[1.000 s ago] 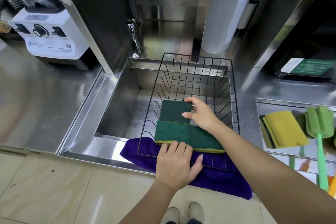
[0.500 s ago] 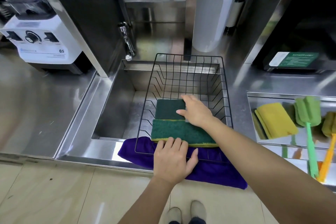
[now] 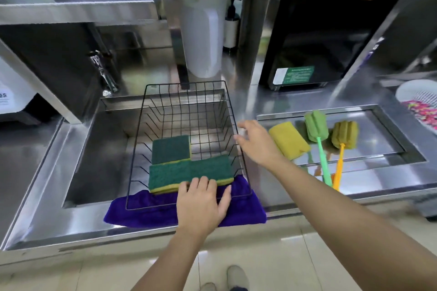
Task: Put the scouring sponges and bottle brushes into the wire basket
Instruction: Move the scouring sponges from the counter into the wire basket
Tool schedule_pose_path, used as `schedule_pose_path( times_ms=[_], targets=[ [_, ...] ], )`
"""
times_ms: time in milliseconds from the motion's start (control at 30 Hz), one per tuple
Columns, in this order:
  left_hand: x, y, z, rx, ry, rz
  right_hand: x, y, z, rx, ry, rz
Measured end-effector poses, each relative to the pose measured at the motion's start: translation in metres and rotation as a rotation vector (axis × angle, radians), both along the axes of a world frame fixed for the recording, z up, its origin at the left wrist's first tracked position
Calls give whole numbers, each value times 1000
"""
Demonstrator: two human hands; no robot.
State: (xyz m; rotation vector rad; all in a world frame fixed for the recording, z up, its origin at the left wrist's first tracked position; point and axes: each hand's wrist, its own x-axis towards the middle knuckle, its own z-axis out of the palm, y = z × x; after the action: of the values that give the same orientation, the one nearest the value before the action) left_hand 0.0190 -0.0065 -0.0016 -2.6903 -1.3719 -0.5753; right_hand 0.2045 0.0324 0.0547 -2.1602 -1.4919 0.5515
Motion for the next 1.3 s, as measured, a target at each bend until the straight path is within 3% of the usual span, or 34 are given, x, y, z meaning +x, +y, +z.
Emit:
schedule_pose_path(
  times_ms=[133, 333, 500, 833, 967, 1133, 1300],
  targets=[
    [30, -16, -2, -14, 57, -126, 34, -18, -10, -24, -68, -150],
    [32, -17, -11, 1, 111, -140, 74, -33, -32, -187, -352, -276],
    [33, -17, -13, 23, 91, -128, 93, -39, -48, -336, -305, -284],
    [33, -17, -12, -9, 117, -131, 91, -32, -37, -388, -204, -348],
    [32, -17, -12, -23, 126, -133, 92, -38, -33, -305, -384, -332],
    [33, -17, -11, -9, 103, -140, 94, -40, -23, -59, -50, -461],
    [32, -17, -9, -1, 97, -141, 95, -36, -9, 89, 103, -261]
  ],
)
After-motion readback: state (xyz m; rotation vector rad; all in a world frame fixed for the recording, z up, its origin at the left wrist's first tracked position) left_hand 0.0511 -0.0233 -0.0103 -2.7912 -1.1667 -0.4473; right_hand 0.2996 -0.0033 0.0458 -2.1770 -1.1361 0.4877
